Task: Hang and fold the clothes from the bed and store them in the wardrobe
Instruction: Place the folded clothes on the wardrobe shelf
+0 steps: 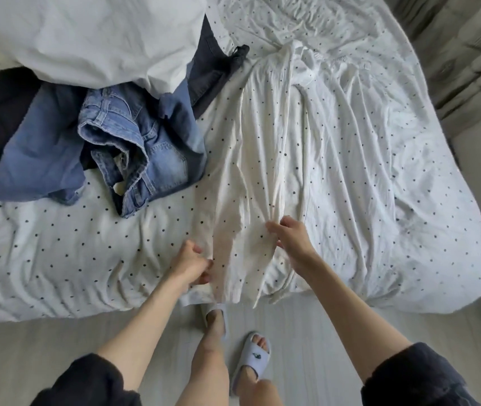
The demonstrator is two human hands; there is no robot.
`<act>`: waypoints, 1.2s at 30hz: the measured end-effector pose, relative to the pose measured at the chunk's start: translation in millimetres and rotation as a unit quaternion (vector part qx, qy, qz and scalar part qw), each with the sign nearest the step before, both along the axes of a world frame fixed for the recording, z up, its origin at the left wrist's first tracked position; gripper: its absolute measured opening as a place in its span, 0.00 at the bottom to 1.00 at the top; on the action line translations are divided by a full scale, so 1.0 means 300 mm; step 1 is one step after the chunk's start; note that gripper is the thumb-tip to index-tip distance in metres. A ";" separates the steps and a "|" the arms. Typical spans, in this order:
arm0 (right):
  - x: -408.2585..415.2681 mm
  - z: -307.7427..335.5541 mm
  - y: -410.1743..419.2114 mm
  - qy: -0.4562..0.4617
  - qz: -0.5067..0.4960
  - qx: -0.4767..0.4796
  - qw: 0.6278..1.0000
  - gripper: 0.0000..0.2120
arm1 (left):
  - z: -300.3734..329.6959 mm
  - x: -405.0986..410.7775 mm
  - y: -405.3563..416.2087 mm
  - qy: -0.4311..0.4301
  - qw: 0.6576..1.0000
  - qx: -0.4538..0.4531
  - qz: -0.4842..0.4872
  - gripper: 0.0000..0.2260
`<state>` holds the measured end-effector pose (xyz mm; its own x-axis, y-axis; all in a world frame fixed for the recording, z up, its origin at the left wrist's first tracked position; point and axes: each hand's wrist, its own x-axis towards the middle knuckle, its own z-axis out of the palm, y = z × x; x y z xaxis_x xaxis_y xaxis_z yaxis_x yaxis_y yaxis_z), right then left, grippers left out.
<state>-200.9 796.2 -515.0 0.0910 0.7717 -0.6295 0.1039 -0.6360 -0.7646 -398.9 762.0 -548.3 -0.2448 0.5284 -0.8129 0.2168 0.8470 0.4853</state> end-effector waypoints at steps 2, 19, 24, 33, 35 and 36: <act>0.016 0.005 -0.027 -0.001 0.033 -0.001 0.999 0.05 | -0.008 0.033 -0.027 0.034 0.998 0.055 -0.017 0.10; 0.106 -0.098 -0.243 -0.001 0.044 -0.019 0.999 0.06 | -0.105 0.166 -0.056 0.082 0.976 0.201 -0.029 0.15; 0.112 -0.025 -0.309 -0.031 0.005 -0.034 0.999 0.07 | -0.001 0.025 -0.104 0.117 0.973 0.194 0.037 0.11; -0.002 0.111 -0.394 -0.028 -0.020 0.021 0.999 0.19 | 0.116 -0.129 -0.113 0.170 0.942 0.268 -0.113 0.06; 0.005 0.164 -0.392 -0.029 -0.038 0.033 0.998 0.17 | 0.159 -0.136 -0.099 0.177 0.938 0.277 -0.108 0.09; 0.009 0.199 -0.388 -0.027 -0.048 0.039 0.998 0.16 | 0.185 -0.140 -0.092 0.160 0.940 0.281 -0.105 0.11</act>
